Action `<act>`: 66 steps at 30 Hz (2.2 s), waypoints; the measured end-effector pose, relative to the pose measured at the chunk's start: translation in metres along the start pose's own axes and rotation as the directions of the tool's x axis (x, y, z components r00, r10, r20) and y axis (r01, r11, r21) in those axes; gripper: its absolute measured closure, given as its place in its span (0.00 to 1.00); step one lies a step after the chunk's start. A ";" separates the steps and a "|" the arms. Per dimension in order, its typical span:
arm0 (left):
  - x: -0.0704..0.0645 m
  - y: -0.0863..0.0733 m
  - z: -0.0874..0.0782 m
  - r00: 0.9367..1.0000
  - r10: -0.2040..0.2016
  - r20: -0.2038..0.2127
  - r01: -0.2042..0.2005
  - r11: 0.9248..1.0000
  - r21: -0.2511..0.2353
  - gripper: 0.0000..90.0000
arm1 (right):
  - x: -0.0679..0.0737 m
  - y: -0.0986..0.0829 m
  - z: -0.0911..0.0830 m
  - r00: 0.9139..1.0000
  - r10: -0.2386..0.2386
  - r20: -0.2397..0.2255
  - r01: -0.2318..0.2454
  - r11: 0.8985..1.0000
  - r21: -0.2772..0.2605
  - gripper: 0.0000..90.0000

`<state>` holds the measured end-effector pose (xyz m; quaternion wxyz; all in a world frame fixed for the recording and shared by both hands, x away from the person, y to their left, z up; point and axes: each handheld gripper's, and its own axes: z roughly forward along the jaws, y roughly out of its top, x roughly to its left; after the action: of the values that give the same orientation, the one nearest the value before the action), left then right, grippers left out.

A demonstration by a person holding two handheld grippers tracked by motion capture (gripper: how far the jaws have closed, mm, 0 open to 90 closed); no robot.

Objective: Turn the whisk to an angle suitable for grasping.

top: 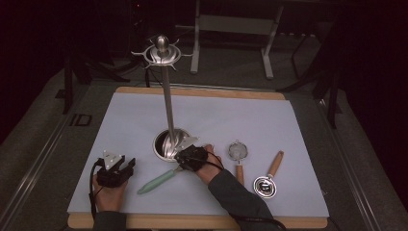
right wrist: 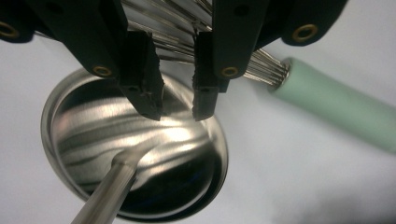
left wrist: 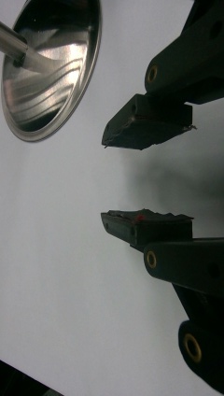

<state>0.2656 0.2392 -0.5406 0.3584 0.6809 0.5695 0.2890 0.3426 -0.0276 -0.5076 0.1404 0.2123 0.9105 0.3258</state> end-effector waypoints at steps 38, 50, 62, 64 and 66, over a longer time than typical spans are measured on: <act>-0.001 0.000 0.000 1.000 0.006 -0.002 -0.006 1.000 0.004 0.63 | -0.049 -0.042 -0.065 0.998 -0.040 -0.047 0.041 0.999 0.027 0.81; -0.001 0.000 0.001 1.000 0.009 -0.004 -0.009 1.000 0.007 0.63 | -0.052 -0.052 -0.069 0.996 -0.062 -0.057 0.065 0.996 0.057 0.79; -0.001 0.000 0.001 1.000 0.007 -0.004 -0.007 1.000 0.007 0.63 | -0.061 -0.054 -0.073 0.998 -0.062 0.011 0.061 0.995 0.077 0.79; -0.001 0.000 0.001 1.000 0.007 -0.005 -0.007 1.000 0.008 0.63 | -0.062 -0.056 -0.075 0.998 -0.060 0.013 0.059 0.995 0.079 0.79; -0.001 0.000 0.001 1.000 0.008 -0.007 -0.008 1.000 0.010 0.63 | -0.062 -0.057 -0.077 0.999 -0.046 0.007 0.045 0.997 0.063 0.79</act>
<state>0.2662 0.2383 -0.5407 0.3518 0.6842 0.5693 0.2898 0.3494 -0.1376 -0.4801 0.1449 0.1970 0.9243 0.2931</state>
